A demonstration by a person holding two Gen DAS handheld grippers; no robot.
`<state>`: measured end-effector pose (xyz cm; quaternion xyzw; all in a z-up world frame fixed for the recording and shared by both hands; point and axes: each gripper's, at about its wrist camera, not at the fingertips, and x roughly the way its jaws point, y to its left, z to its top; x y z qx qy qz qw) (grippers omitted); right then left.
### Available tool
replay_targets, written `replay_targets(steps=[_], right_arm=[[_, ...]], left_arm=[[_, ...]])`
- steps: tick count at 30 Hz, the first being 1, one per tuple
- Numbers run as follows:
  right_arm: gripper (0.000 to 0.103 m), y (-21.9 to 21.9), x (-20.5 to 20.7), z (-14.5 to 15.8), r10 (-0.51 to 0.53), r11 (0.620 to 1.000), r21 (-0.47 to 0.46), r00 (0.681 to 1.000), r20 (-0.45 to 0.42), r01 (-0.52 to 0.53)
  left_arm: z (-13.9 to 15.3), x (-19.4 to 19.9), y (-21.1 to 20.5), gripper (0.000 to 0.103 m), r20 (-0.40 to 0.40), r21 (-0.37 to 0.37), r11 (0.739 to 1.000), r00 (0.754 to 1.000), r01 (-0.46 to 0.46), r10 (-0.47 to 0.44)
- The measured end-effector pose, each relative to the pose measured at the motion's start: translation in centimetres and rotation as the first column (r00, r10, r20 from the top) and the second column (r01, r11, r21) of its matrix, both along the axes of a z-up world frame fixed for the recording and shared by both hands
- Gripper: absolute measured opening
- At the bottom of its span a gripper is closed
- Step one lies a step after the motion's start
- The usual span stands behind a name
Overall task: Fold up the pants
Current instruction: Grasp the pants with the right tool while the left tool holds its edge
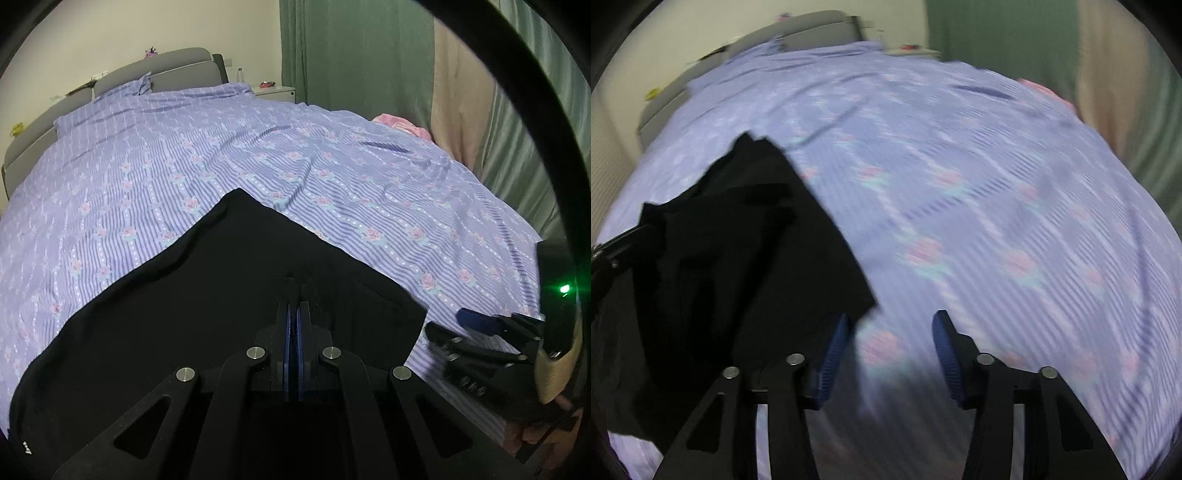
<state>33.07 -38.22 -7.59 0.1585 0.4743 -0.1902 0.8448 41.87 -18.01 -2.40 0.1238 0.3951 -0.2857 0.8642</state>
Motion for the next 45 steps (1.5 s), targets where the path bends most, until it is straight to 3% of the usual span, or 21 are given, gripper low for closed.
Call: replay_targets(steps=[6, 14, 16, 17, 24, 30, 34, 36, 37, 38, 39, 41, 43, 45], right_arm=[[0.047, -1.9, -1.3, 0.7, -0.044, 0.971, 0.237, 0.993, 0.111, 0.016], [0.047, 0.5, 1.7, -0.1, 0.009, 0.958, 0.284, 0.991, 0.135, -0.048], [0.024, 0.5, 2.5, -0.8, 0.021, 0.951, 0.303, 0.992, 0.128, -0.059], [0.005, 0.6, 2.9, -1.1, 0.036, 0.950, 0.306, 0.994, 0.108, -0.067], [0.004, -0.8, 0.5, 2.5, -0.029, 0.959, 0.282, 0.985, 0.172, -0.021], [0.005, -1.5, 0.1, 0.4, -0.026, 0.955, 0.295, 0.994, 0.107, -0.006], [0.010, -3.1, -1.3, 0.8, -0.092, 0.970, 0.233, 0.991, 0.094, 0.068], [0.011, -4.0, -2.3, 1.3, -0.109, 0.978, 0.188, 0.990, 0.088, 0.091], [0.011, -4.6, -2.8, 1.4, -0.120, 0.976, 0.193, 0.989, 0.086, 0.102], [0.011, -5.1, -3.3, 1.5, -0.134, 0.973, 0.201, 0.988, 0.080, 0.116], [0.011, -5.5, -3.7, 1.7, -0.146, 0.970, 0.208, 0.986, 0.077, 0.127], [0.011, -5.8, -4.5, 2.0, -0.153, 0.965, 0.228, 0.985, 0.085, 0.131], [0.018, -5.6, -5.1, 2.5, -0.157, 0.958, 0.256, 0.983, 0.099, 0.127], [0.044, -5.1, -5.4, 2.8, -0.169, 0.951, 0.282, 0.978, 0.124, 0.128]], left_arm=[[1.0, 0.4, 0.4, 0.005, 0.022, 0.004, 1.000, 1.000, 0.016, -0.016], [3.3, 1.3, 2.2, 0.005, 0.064, -0.004, 1.000, 0.998, 0.004, -0.004], [3.5, 1.2, 2.0, 0.005, 0.068, 0.002, 1.000, 0.998, 0.018, -0.018], [3.5, 1.0, 1.8, 0.005, 0.076, 0.008, 1.000, 0.997, 0.023, -0.023], [4.0, -0.9, -1.9, 0.005, 0.028, -0.079, 0.985, 0.988, 0.151, -0.150], [0.9, -1.7, -6.9, 0.005, -0.054, -0.102, 0.970, 0.972, 0.220, -0.227], [-0.8, -1.2, -8.2, 0.005, -0.104, -0.127, 0.971, 0.970, 0.204, -0.218], [-1.8, -0.9, -8.8, 0.014, -0.163, -0.165, 0.967, 0.962, 0.194, -0.221], [-2.0, -0.8, -8.8, 0.033, -0.179, -0.165, 0.967, 0.958, 0.196, -0.225], [-2.1, -0.9, -8.9, 0.059, -0.188, -0.155, 0.969, 0.957, 0.193, -0.220], [-1.7, -1.2, -8.8, 0.066, -0.173, -0.143, 0.975, 0.965, 0.172, -0.195], [-0.8, -1.5, -7.8, 0.068, -0.127, -0.148, 0.977, 0.976, 0.156, -0.175], [0.1, -1.1, -6.6, 0.069, -0.089, -0.109, 0.984, 0.984, 0.143, -0.153], [0.7, -0.4, -5.0, 0.069, -0.043, -0.063, 0.989, 0.990, 0.131, -0.134]])
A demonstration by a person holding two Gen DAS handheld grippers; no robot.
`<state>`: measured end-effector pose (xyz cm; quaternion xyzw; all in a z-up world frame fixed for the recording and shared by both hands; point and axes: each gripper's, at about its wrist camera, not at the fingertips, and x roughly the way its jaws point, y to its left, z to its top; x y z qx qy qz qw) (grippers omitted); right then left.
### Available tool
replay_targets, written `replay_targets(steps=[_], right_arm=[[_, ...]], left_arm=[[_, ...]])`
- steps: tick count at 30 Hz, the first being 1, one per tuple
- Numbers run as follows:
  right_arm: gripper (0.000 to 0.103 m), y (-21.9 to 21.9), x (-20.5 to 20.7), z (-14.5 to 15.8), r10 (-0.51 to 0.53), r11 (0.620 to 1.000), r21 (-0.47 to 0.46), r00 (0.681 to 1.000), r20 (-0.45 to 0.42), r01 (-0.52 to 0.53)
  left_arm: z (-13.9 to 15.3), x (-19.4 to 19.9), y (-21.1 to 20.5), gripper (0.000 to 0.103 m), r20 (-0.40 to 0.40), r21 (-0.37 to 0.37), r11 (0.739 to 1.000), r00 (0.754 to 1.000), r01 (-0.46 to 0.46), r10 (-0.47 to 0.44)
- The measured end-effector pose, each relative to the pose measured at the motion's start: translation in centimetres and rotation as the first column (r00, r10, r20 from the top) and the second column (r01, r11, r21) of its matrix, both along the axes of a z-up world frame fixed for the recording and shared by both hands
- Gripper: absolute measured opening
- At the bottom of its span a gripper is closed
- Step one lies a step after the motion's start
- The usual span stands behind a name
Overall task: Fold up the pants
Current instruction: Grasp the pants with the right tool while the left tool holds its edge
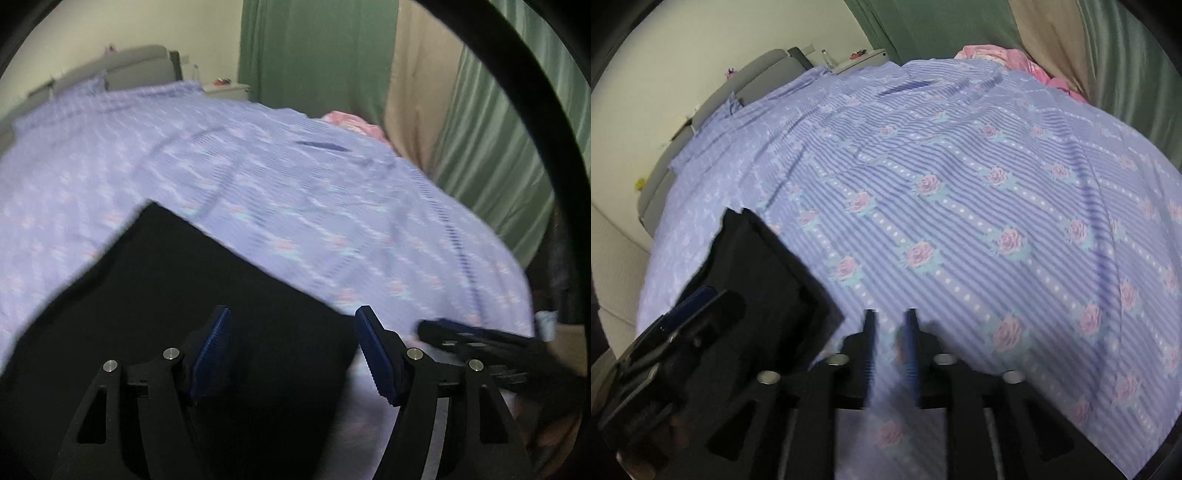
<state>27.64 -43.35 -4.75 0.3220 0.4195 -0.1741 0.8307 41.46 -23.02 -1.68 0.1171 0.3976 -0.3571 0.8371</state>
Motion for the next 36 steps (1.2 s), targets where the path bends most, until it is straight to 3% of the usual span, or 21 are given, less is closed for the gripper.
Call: replay_targets(steps=[3, 8, 13, 18, 20, 22, 24, 25, 28, 31, 36], right_arm=[[0.048, 1.3, -0.1, 0.4, 0.001, 1.000, 0.031, 0.999, 0.054, -0.003], [0.048, 4.0, 2.3, -0.3, 0.045, 0.998, 0.052, 0.998, 0.045, -0.047], [0.048, 5.4, 4.5, -1.5, -0.024, 0.996, 0.088, 1.000, -0.001, 0.024], [0.048, 6.4, 5.2, -1.9, -0.113, 0.991, 0.063, 0.993, -0.031, 0.114], [0.048, 6.6, 5.2, -2.1, -0.144, 0.987, 0.062, 0.988, -0.050, 0.147], [0.048, 6.7, 5.5, -2.4, -0.152, 0.985, 0.070, 0.986, -0.063, 0.156], [0.048, 6.9, 5.7, -2.5, -0.140, 0.986, 0.087, 0.989, -0.045, 0.143], [0.048, 6.9, 5.7, -2.4, -0.143, 0.986, 0.084, 0.989, -0.045, 0.146], [0.048, 6.7, 5.5, -2.4, -0.171, 0.982, 0.068, 0.983, -0.064, 0.175], [0.048, 6.4, 5.4, -2.7, -0.176, 0.980, 0.085, 0.983, -0.056, 0.180], [0.048, 6.1, 5.5, -3.5, -0.186, 0.978, 0.087, 0.980, -0.064, 0.191]], left_arm=[[1.0, 1.9, 2.5, 0.069, 0.058, 0.059, 0.998, 0.998, -0.018, 0.015], [1.8, 6.6, 4.8, 0.069, 0.106, 0.152, 0.988, 0.994, 0.008, -0.024], [0.5, 12.6, 4.0, 0.069, 0.014, 0.194, 0.977, 0.995, 0.093, -0.098], [-1.9, 18.1, 2.5, 0.069, -0.015, 0.235, 0.970, 0.998, 0.058, -0.056], [-2.9, 19.8, 1.8, 0.065, -0.049, 0.229, 0.972, 0.998, 0.050, -0.040], [-4.0, 20.3, 0.6, 0.057, -0.115, 0.223, 0.969, 0.990, 0.107, -0.083], [-5.0, 20.5, -0.2, 0.030, -0.186, 0.218, 0.965, 0.977, 0.143, -0.103], [-5.1, 20.5, -0.3, 0.010, -0.196, 0.214, 0.967, 0.976, 0.135, -0.093], [-3.6, 20.0, 0.4, 0.007, -0.161, 0.157, 0.984, 0.985, 0.090, -0.064], [-2.0, 19.3, 0.2, 0.007, -0.129, 0.104, 0.985, 0.984, 0.139, -0.125], [-4.6, 19.6, -1.8, 0.008, -0.162, 0.203, 0.958, 0.972, 0.202, -0.171]])
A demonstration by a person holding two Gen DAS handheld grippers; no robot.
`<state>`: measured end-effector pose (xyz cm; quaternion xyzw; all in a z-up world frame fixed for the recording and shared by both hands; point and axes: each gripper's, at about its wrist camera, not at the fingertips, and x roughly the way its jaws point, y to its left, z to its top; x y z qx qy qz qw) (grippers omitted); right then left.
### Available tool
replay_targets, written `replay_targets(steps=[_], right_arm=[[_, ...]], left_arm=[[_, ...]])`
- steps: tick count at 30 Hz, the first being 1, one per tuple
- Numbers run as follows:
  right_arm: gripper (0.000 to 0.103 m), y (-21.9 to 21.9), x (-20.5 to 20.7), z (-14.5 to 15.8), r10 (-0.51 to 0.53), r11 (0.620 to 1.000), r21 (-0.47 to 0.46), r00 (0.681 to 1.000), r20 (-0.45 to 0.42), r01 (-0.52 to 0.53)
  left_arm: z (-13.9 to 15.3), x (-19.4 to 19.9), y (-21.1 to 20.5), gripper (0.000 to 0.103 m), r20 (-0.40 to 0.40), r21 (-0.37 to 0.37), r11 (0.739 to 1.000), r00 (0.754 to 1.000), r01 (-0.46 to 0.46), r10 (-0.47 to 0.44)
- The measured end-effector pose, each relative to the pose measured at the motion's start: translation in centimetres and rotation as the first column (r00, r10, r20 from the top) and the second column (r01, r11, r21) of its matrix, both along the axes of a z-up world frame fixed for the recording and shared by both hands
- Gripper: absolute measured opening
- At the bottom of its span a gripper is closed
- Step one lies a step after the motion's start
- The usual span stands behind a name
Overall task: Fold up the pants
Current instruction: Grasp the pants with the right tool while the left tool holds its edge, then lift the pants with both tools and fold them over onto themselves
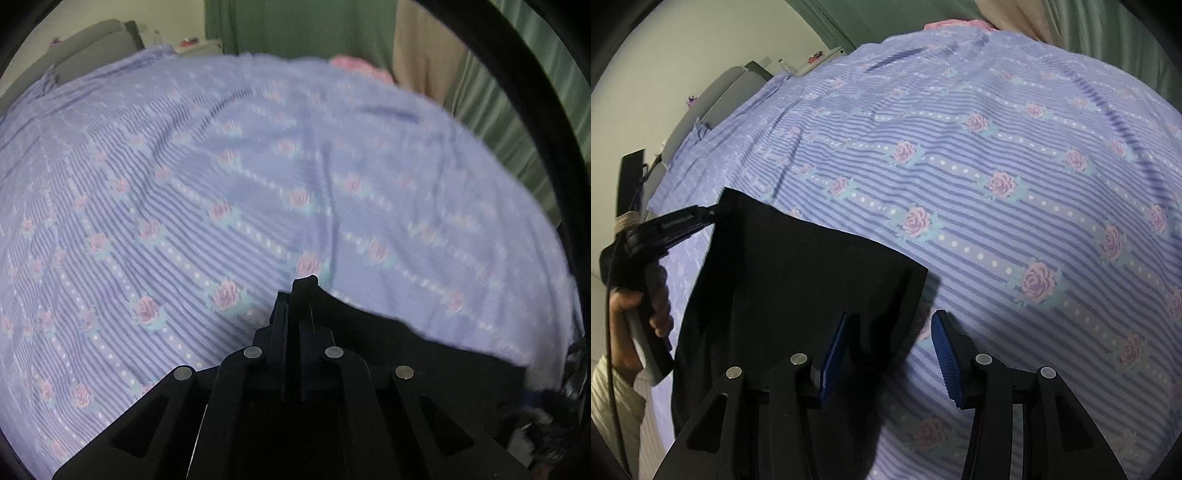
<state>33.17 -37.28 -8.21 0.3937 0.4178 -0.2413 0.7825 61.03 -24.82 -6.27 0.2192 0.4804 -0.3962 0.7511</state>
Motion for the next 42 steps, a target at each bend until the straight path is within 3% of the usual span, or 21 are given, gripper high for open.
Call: replay_targets(steps=[1, 3, 5, 7, 9, 12, 14, 22, 23, 24, 25, 26, 28, 32, 36, 42], right_arm=[[0.048, -0.1, 0.0, 0.0, -0.005, 1.000, -0.001, 1.000, -0.001, 0.005], [0.048, -0.1, 0.1, 0.3, -0.002, 1.000, -0.012, 1.000, -0.004, 0.002], [0.048, -0.2, 0.0, 0.5, -0.003, 1.000, -0.021, 1.000, 0.018, 0.004], [0.048, -0.4, 0.0, 0.3, -0.006, 1.000, -0.023, 1.000, 0.023, 0.007], [0.048, -0.7, 0.2, -0.2, -0.010, 1.000, -0.011, 1.000, 0.023, 0.010], [0.048, -1.1, 0.8, -0.9, -0.003, 1.000, -0.005, 1.000, 0.011, 0.003], [0.048, -1.2, 0.9, -1.0, 0.005, 1.000, -0.006, 1.000, -0.001, -0.005], [0.048, -1.3, 1.1, -1.7, 0.009, 1.000, 0.002, 1.000, 0.000, -0.009], [0.046, -1.5, 1.0, -1.7, 0.007, 1.000, 0.008, 1.000, 0.020, -0.007], [0.030, -1.7, 0.9, -1.8, 0.007, 1.000, 0.011, 1.000, 0.028, -0.007], [0.021, -1.8, 0.8, -1.8, 0.015, 1.000, 0.019, 0.999, 0.037, -0.016], [0.013, -2.1, 0.8, -1.9, 0.026, 0.999, 0.042, 0.999, 0.046, -0.028], [0.010, -2.5, 0.3, -1.1, 0.021, 0.999, 0.045, 0.998, 0.062, -0.024], [0.010, -2.4, 0.1, 1.0, 0.028, 0.998, -0.062, 0.999, 0.046, -0.025], [0.009, -2.6, 0.5, 0.3, 0.053, 0.997, -0.065, 0.998, 0.023, -0.051], [0.009, -1.9, 0.2, 4.3, 0.111, 0.985, -0.138, 0.992, 0.061, -0.101]], left_arm=[[-0.3, 0.1, 0.1, 0.012, -0.002, 0.008, 1.000, 1.000, -0.008, 0.008], [-0.4, -0.2, -0.1, 0.030, -0.007, 0.013, 1.000, 1.000, -0.019, 0.019], [0.4, -0.7, 0.2, 0.067, 0.026, 0.013, 1.000, 1.000, 0.005, -0.005], [1.0, -0.7, 0.5, 0.071, 0.068, 0.021, 0.999, 0.997, 0.027, -0.028], [0.8, 0.1, 0.1, 0.071, 0.059, 0.048, 0.998, 0.997, 0.044, -0.047], [-0.7, 1.4, -0.7, 0.068, -0.027, 0.078, 0.995, 0.997, 0.070, -0.068], [-1.5, 1.4, -0.6, 0.056, -0.079, 0.080, 0.994, 0.995, 0.070, -0.064], [-3.4, 1.8, -1.9, 0.054, -0.149, 0.072, 0.995, 0.987, 0.072, -0.061], [-3.3, 1.7, -2.0, 0.044, -0.152, 0.068, 0.995, 0.986, 0.073, -0.062], [-3.1, 1.5, -2.1, 0.034, -0.171, 0.054, 0.996, 0.983, 0.076, -0.066], [-2.9, 1.3, -2.0, 0.017, -0.208, 0.036, 0.996, 0.975, 0.085, -0.075], [-2.6, 1.1, -2.2, 0.015, -0.217, 0.037, 0.996, 0.973, 0.085, -0.075], [-1.5, 0.4, -2.5, 0.012, -0.173, 0.035, 0.994, 0.980, 0.107, -0.099], [0.1, 0.2, -2.7, 0.012, -0.151, -0.026, 0.994, 0.982, 0.107, -0.109], [-1.4, 0.4, -3.4, 0.011, -0.169, 0.033, 0.996, 0.983, 0.079, -0.072], [2.7, -1.1, -2.4, 0.011, -0.100, -0.024, 0.993, 0.988, 0.120, -0.121]])
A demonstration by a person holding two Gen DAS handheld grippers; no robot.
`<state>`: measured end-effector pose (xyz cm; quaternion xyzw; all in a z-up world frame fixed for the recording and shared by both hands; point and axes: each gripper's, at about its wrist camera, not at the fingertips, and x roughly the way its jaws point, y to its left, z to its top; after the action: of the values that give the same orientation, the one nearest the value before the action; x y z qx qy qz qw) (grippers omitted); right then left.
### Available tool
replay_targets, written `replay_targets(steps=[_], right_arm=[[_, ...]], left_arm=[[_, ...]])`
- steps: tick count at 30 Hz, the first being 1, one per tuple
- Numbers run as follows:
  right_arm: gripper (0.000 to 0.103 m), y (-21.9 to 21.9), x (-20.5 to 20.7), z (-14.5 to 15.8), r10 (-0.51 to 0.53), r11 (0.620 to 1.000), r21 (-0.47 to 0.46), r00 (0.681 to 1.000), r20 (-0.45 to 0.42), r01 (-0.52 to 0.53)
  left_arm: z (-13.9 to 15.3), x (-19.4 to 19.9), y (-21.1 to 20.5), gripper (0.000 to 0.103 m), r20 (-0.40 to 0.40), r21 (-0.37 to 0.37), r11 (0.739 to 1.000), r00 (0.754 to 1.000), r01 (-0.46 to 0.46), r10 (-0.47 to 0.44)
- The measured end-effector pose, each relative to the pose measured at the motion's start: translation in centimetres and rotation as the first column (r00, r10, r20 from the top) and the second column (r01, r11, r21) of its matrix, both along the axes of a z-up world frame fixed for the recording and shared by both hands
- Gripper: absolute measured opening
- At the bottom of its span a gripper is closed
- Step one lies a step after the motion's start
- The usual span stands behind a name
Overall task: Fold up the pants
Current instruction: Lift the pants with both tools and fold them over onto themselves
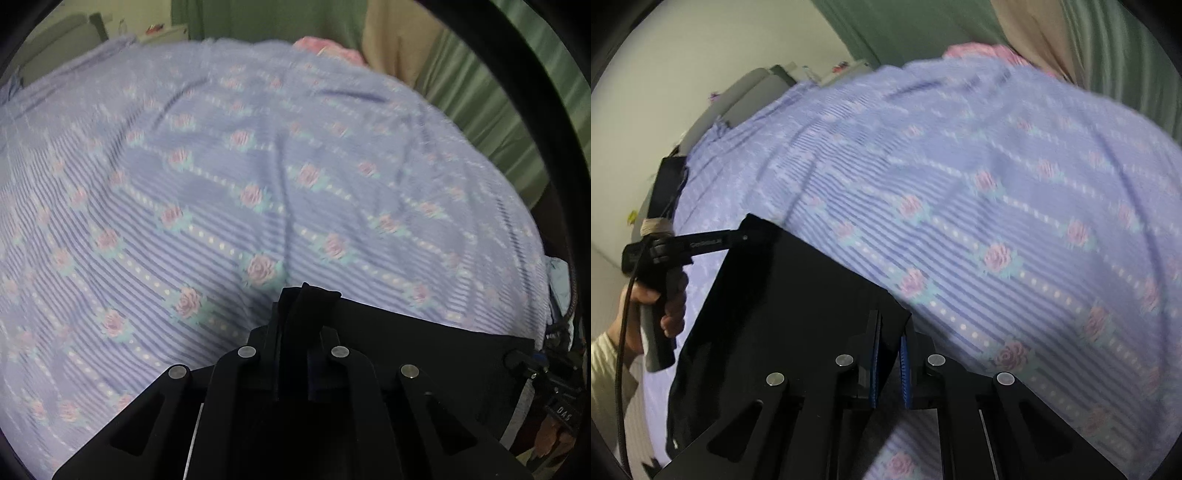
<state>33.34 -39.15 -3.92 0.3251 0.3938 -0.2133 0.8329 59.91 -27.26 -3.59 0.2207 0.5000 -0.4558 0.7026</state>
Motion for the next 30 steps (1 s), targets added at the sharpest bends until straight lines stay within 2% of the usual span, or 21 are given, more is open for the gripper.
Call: replay_targets(steps=[2, 4, 8, 16, 22, 28, 30], right_arm=[[0.009, 0.7, -0.3, 2.1, 0.025, 0.999, -0.040, 0.999, 0.021, -0.024], [0.009, 1.6, -0.4, 4.3, 0.052, 0.996, -0.076, 0.998, 0.039, -0.049], [0.009, 4.1, -0.2, 7.9, 0.107, 0.978, -0.184, 0.994, 0.020, -0.101], [0.009, 11.5, -0.7, 14.0, 0.244, 0.935, -0.276, 0.969, 0.043, -0.224], [0.009, 18.7, -0.3, 16.7, 0.383, 0.892, -0.281, 0.922, 0.060, -0.353], [0.009, 26.5, 0.6, 16.6, 0.533, 0.822, -0.269, 0.844, 0.054, -0.502], [0.009, 29.4, 0.9, 16.0, 0.586, 0.790, -0.257, 0.809, 0.049, -0.557]], left_arm=[[1.6, -0.4, 0.6, 0.011, 0.022, -0.020, 1.000, 1.000, 0.011, -0.010], [3.6, -0.9, 1.8, 0.011, 0.037, -0.072, 0.997, 0.999, 0.025, -0.022], [7.1, -1.9, 4.3, 0.011, 0.080, -0.141, 0.990, 0.997, 0.008, 0.003], [14.4, -4.3, 13.1, 0.011, 0.181, -0.214, 0.977, 0.983, 0.008, 0.032], [17.0, -5.4, 20.8, 0.010, 0.198, -0.260, 0.964, 0.974, -0.055, 0.109], [17.0, -6.4, 29.0, 0.010, 0.194, -0.277, 0.952, 0.962, -0.134, 0.192], [16.3, -6.6, 32.1, 0.010, 0.177, -0.281, 0.943, 0.956, -0.178, 0.233]])
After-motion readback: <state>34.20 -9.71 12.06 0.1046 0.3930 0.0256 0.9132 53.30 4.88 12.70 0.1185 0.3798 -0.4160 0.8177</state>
